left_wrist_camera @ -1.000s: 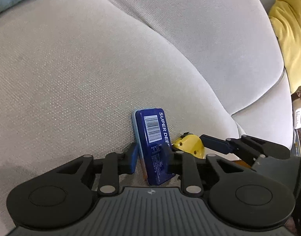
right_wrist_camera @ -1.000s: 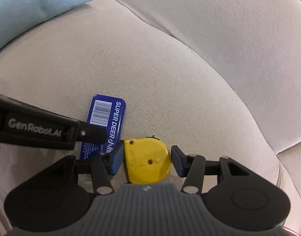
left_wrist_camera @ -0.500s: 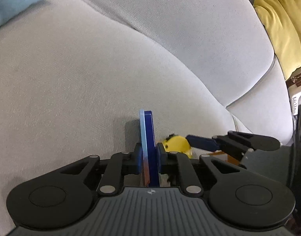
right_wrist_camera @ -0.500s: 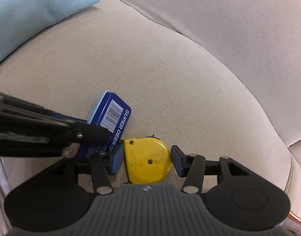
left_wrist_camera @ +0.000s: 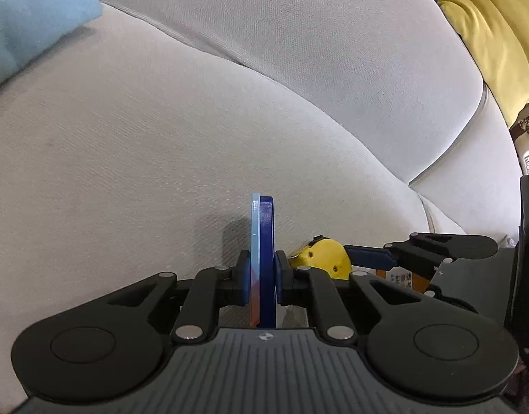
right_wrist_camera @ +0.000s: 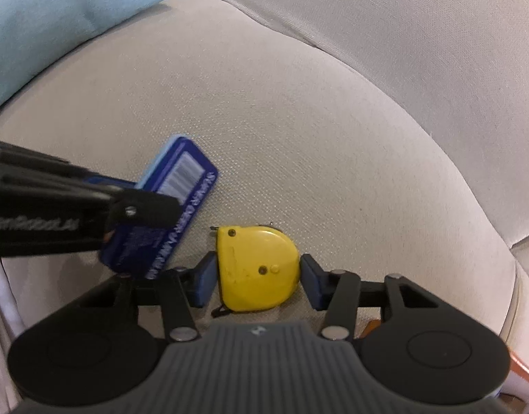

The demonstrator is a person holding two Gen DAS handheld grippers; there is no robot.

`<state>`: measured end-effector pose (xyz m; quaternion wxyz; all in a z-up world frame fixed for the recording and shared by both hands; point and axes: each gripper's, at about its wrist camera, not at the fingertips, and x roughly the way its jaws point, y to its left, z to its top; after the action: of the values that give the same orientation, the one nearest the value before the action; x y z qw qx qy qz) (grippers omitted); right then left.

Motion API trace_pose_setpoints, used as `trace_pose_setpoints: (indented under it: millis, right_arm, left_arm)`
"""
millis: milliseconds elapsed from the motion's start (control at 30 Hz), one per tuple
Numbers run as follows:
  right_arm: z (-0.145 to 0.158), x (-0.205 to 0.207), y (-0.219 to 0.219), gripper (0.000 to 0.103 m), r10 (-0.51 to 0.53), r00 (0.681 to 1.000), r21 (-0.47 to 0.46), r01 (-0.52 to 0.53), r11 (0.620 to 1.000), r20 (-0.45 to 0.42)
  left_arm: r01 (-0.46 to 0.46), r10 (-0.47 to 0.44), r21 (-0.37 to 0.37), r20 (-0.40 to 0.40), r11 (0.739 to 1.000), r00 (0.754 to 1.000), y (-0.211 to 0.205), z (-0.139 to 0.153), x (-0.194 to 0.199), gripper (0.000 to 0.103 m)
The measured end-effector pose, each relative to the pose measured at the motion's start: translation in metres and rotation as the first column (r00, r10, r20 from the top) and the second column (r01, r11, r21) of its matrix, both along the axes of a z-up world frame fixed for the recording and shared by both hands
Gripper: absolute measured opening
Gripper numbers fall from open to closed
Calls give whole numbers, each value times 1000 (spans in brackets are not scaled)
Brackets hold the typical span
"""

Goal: Organize rigid objects
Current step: 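Grasp the blue SUPER DEER tin on edge with the left gripper, then carry the tape measure into the box and release it with the right gripper while the left carries the tin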

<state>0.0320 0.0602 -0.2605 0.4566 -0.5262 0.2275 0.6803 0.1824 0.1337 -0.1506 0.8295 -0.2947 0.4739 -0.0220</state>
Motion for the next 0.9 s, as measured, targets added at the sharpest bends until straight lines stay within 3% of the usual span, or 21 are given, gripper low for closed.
trace_pose_setpoints:
  millis: [233,500,667,900]
  right_arm:
    - [25,-6,-37,52,6,999,49,-4,999,-45]
    - [73,4,-96,52,-6,994,119,19,993,-110]
    - [106,35,-127,52,-50,987,158,75,985,-154]
    - [139,105,-172,52,-165,967,189,201,961,-193]
  left_arm:
    - [-16,16,6,39,1000,999,2,27,-26,14]
    - [67,-67,8,111,998,992,-26,76,-58,14]
    - [136,-135,4,150,991,979,-55,105,-69,14]
    - [278,-274,8,208,960,939,-117,134,-63,14]
